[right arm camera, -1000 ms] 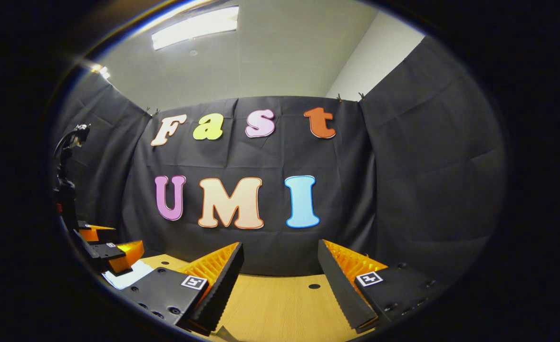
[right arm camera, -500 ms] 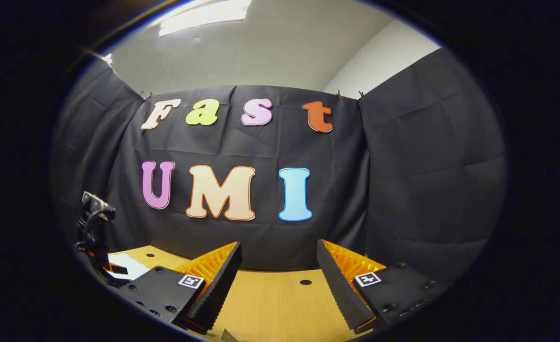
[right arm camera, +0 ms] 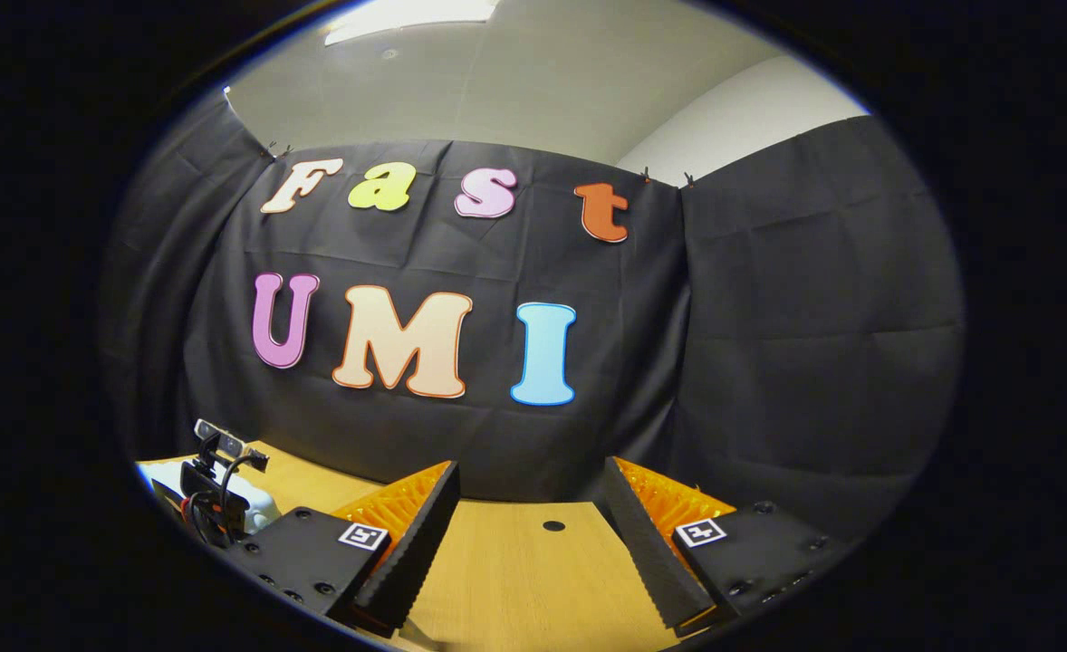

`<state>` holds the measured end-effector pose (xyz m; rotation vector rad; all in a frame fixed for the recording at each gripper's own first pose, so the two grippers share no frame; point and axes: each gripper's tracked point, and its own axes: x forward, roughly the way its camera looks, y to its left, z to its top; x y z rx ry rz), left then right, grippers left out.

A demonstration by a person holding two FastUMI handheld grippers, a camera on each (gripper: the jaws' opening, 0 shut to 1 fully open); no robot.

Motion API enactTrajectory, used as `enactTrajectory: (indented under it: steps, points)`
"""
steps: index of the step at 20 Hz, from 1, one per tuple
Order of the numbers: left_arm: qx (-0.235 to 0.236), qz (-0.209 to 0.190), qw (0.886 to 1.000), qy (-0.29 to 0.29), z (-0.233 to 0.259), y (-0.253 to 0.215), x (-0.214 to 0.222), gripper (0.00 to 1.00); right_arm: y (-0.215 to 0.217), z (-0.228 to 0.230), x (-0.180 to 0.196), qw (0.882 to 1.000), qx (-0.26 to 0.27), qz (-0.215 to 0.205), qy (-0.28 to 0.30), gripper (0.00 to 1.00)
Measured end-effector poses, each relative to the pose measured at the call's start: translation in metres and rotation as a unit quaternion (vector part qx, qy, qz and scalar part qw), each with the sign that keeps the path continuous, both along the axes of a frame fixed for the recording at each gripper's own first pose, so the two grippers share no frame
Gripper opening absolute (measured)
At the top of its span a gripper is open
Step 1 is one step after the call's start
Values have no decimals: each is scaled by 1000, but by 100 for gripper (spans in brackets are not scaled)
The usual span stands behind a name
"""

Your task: First open the suitcase, pack the skin care products into it, and then close the suitcase.

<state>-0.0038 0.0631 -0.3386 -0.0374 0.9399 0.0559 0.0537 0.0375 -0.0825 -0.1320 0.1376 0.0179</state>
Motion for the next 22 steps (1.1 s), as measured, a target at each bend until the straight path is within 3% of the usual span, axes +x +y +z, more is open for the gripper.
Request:
enactTrajectory:
  steps: [4,5,7,10,13,19,22]
  points:
    - [-19,3,999,35,-19,-3,-1,95,-6,-1,-5,1000,-13,-6,0,99]
    - [-24,-1,999,45,-24,-5,-3,77,-6,-1,-5,1000,-16,-6,0,99]
    - [-19,0,998,56,-26,0,-4,63,-8,-2,-7,1000,-22,-4,-1,99]
    - [-9,5,998,61,-28,9,-4,51,-8,-2,-9,1000,-25,-1,-3,98]
    - [0,0,997,77,-31,15,-6,17,-10,-1,-10,1000,-23,3,-7,98]
    - [18,-35,995,87,-23,9,-5,2,-9,-7,-9,1000,0,20,-10,99]
    - [24,-36,996,81,-9,6,-4,0,-10,-14,-11,999,18,40,-5,98]
